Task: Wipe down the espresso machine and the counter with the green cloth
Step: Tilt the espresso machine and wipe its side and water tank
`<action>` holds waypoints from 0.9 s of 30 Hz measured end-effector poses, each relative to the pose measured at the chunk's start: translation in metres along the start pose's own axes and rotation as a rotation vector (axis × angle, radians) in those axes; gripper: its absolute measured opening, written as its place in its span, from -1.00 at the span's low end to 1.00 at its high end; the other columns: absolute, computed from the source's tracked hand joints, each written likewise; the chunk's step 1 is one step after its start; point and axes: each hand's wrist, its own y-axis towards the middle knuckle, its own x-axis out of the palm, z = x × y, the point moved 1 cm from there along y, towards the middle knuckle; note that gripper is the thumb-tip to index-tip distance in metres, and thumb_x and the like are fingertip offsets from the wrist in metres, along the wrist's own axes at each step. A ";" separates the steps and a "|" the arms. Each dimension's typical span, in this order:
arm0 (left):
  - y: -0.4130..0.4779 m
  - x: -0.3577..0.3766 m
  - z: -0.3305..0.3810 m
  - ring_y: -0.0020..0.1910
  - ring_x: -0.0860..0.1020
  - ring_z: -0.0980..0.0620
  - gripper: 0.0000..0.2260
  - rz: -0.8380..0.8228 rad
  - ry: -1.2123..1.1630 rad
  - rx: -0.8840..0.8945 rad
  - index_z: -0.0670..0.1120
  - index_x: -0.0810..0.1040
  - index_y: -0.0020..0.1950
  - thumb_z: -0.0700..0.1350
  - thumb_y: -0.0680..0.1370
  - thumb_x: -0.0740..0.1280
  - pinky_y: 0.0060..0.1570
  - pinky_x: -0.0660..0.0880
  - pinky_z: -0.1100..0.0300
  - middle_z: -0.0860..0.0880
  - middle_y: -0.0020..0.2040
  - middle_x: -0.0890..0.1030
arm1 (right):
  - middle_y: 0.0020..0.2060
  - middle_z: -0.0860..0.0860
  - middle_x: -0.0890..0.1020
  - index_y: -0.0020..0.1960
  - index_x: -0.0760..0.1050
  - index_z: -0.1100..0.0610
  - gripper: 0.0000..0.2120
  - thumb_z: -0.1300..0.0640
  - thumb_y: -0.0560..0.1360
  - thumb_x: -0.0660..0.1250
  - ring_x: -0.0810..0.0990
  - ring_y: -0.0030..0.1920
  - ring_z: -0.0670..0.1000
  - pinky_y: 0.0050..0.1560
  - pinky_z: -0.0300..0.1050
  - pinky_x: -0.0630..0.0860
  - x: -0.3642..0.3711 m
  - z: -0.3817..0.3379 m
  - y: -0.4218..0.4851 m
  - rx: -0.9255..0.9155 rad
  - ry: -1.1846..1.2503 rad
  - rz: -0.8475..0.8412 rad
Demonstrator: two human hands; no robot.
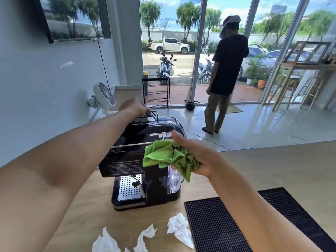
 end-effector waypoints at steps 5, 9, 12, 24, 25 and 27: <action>-0.031 0.012 0.017 0.13 0.55 -0.05 -0.79 0.044 -0.042 0.134 0.12 0.64 0.01 0.13 0.42 0.41 0.17 0.49 0.07 0.00 0.12 0.65 | 0.01 0.28 0.66 0.25 0.50 0.41 -0.58 0.28 0.43 0.39 0.71 -0.15 0.13 -0.16 -0.05 0.65 -0.039 -0.009 -0.025 -0.089 0.120 0.067; -0.055 0.029 0.023 0.19 0.52 -0.07 -0.80 -0.004 -0.024 0.211 0.18 0.62 0.00 0.16 0.42 0.36 0.23 0.46 0.01 -0.01 0.17 0.62 | -0.03 0.27 0.65 0.20 0.55 0.36 -0.66 0.21 0.48 0.42 0.66 -0.14 0.18 -0.15 -0.01 0.66 -0.078 -0.013 -0.029 -0.197 -0.185 0.507; -0.067 0.034 0.028 0.17 0.53 -0.08 -0.80 -0.023 0.012 0.236 0.16 0.63 0.03 0.13 0.48 0.29 0.21 0.46 0.02 -0.02 0.16 0.63 | -0.10 0.17 0.69 0.10 0.62 0.17 -0.77 0.03 0.55 0.38 0.65 -0.12 0.15 -0.16 0.03 0.64 -0.098 -0.013 -0.031 -0.207 -0.529 0.684; -0.069 0.052 0.048 0.44 0.31 -0.13 -0.42 -0.105 0.277 0.113 0.11 0.39 0.41 0.39 0.52 0.01 0.40 0.18 -0.22 -0.08 0.45 0.39 | -0.41 0.13 0.52 -0.20 0.55 0.16 -0.81 0.13 0.56 0.31 0.49 -0.46 0.08 -0.45 -0.17 0.41 -0.092 -0.021 0.031 -0.278 -0.095 0.704; -0.069 0.055 0.051 0.49 0.23 -0.12 -0.40 -0.113 0.323 0.111 0.13 0.33 0.45 0.40 0.53 -0.02 0.42 0.11 -0.24 -0.09 0.50 0.32 | -0.42 0.09 0.50 -0.21 0.55 0.15 -0.80 0.13 0.56 0.30 0.47 -0.46 0.05 -0.49 -0.21 0.38 -0.083 -0.014 0.041 -0.288 -0.080 0.657; -0.074 0.057 0.056 0.54 0.11 -0.09 -0.39 -0.118 0.377 0.106 0.13 0.24 0.51 0.38 0.54 -0.04 0.45 0.04 -0.21 -0.11 0.55 0.19 | -0.42 0.00 0.47 -0.11 0.61 0.14 -0.80 0.13 0.59 0.24 0.42 -0.45 -0.03 -0.54 -0.27 0.32 -0.068 0.002 0.056 -0.310 -0.048 0.561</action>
